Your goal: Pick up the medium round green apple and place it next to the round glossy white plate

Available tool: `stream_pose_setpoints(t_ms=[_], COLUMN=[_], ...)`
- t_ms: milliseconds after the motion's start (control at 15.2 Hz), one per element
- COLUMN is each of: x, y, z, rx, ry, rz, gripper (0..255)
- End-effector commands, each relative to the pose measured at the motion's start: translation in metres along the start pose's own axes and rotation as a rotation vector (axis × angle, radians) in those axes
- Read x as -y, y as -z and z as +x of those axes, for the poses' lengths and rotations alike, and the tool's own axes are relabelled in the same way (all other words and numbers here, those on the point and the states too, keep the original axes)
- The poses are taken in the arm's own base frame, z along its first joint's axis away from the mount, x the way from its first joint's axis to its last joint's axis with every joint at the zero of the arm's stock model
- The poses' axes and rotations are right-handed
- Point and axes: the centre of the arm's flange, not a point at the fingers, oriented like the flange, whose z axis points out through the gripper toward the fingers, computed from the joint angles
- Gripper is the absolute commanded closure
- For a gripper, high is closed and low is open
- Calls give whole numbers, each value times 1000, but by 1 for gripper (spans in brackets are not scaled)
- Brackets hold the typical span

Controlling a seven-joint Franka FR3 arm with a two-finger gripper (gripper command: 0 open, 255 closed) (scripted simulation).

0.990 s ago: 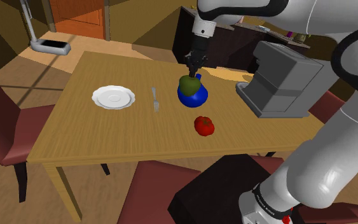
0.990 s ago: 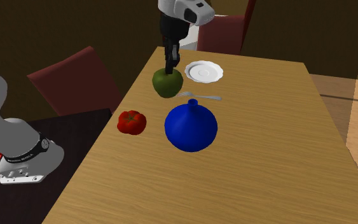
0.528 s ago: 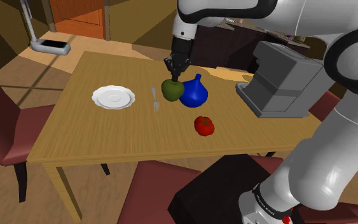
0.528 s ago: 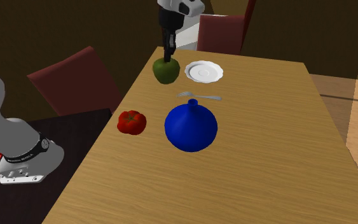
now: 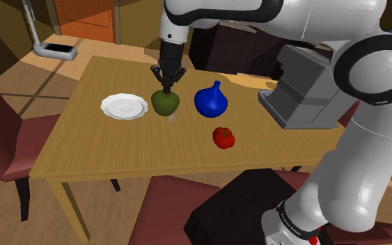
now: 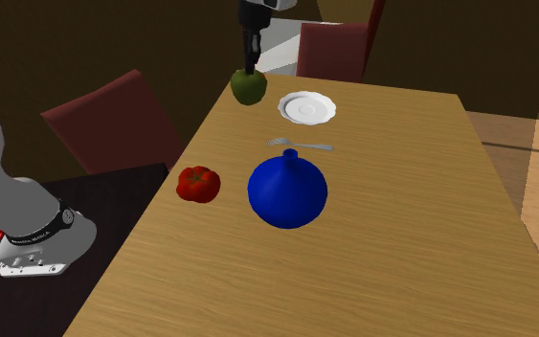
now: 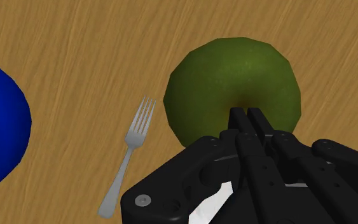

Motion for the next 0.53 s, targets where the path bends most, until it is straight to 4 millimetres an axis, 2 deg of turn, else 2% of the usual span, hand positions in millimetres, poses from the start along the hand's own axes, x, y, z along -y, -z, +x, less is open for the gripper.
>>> stream_pose_setpoints(t_ms=[0, 462], x=[25, 116], y=[-5, -21], z=[-1, 4], rx=[-1, -1], ry=[-1, -1], rz=[1, 1], gripper=[255, 255])
